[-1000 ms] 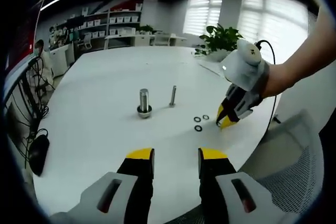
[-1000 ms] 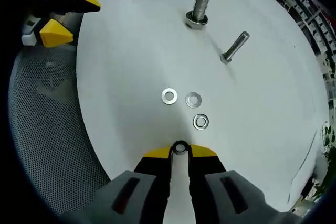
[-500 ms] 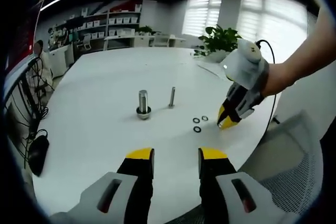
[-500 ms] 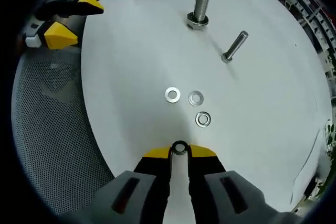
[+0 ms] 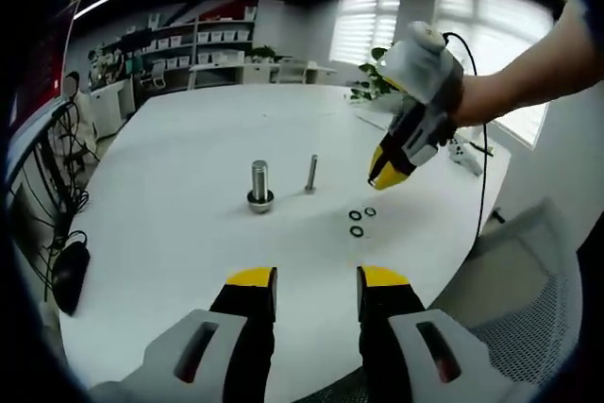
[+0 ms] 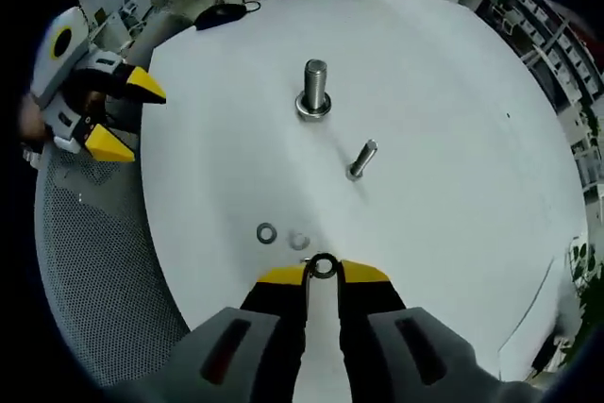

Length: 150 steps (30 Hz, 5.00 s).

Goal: Place the washer onto the threaded stud by aligning its center hole with the stud, sliding it down to the base, and recovering from edge contact or off-axis alignment until the washer reaches the visible bottom stop.

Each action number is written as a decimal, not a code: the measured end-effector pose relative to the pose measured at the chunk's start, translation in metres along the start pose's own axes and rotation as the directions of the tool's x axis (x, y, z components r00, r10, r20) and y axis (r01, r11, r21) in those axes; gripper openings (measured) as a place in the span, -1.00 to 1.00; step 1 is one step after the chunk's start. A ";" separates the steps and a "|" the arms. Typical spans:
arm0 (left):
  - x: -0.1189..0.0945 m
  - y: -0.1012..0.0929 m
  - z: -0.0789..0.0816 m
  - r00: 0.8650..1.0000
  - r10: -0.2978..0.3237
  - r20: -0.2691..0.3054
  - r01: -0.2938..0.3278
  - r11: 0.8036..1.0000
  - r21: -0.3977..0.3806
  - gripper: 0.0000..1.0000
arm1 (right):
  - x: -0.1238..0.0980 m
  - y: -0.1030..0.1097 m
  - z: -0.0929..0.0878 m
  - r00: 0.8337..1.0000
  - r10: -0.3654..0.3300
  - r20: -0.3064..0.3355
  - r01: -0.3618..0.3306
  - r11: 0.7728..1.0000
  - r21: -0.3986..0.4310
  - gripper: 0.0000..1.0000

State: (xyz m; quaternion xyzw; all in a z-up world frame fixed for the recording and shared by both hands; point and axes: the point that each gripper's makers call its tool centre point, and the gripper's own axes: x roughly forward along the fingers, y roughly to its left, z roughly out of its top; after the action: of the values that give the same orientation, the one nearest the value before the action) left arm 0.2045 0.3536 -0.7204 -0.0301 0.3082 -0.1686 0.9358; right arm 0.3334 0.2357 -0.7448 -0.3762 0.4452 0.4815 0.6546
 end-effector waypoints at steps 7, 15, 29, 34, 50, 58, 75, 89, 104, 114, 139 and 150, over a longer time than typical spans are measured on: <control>0.001 -0.001 -0.002 1.000 -0.002 -0.010 0.002 1.000 0.006 -0.35 | -0.005 -0.016 0.029 1.000 -0.012 0.027 0.013 0.999 -0.035 -0.73; 0.000 0.000 -0.003 1.000 0.003 -0.013 -0.003 1.000 -0.002 -0.35 | -0.001 -0.021 0.054 0.999 -0.001 0.039 0.004 0.997 -0.078 -0.73; 0.001 -0.001 -0.003 1.000 -0.001 -0.014 0.001 1.000 0.007 -0.34 | 0.013 -0.019 0.067 0.999 0.014 0.030 -0.011 0.993 -0.121 -0.73; 0.001 -0.001 -0.003 1.000 -0.002 -0.012 0.002 1.000 0.005 -0.34 | 0.017 -0.020 0.069 1.000 0.016 0.027 -0.013 0.993 -0.120 -0.73; 0.002 -0.001 -0.003 1.000 -0.004 -0.019 0.004 1.000 0.005 -0.34 | 0.039 -0.021 0.061 0.999 0.037 -0.023 -0.039 0.993 -0.108 -0.73; 0.002 0.000 -0.004 1.000 -0.003 -0.018 0.003 1.000 -0.004 -0.34 | 0.058 -0.018 0.053 0.997 0.052 -0.062 -0.058 0.993 -0.104 -0.72; 0.002 0.001 -0.005 1.000 0.005 -0.022 -0.005 1.000 -0.007 -0.34 | 0.069 -0.016 0.043 0.995 0.059 -0.082 -0.067 0.992 -0.104 -0.67; 0.002 0.004 -0.004 1.000 0.013 -0.016 -0.013 1.000 -0.023 -0.34 | 0.050 -0.021 0.022 0.997 0.029 -0.078 -0.035 0.997 -0.075 -0.58; 0.001 0.003 -0.004 1.000 0.011 -0.015 -0.011 1.000 -0.016 -0.34 | 0.032 -0.007 -0.016 0.994 0.036 -0.101 -0.043 0.997 -0.063 -0.56; 0.001 0.002 -0.004 1.000 0.007 -0.016 -0.007 1.000 -0.014 -0.33 | 0.033 0.020 -0.033 0.989 0.085 -0.123 -0.098 0.989 -0.107 -0.49; 0.002 0.002 -0.006 1.000 0.010 -0.026 -0.010 1.000 0.002 -0.32 | 0.042 0.031 -0.041 0.987 0.080 -0.138 -0.095 0.990 -0.107 -0.48; 0.002 0.003 -0.006 0.999 0.018 -0.030 -0.018 1.000 0.002 -0.33 | 0.043 0.026 -0.039 0.991 0.071 -0.109 -0.080 0.993 -0.082 -0.61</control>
State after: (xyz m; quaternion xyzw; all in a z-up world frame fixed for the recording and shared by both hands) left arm 0.2032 0.3566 -0.7271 -0.0238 0.3222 -0.1608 0.9326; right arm 0.3058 0.2194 -0.7996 -0.4120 0.4721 0.5041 0.5943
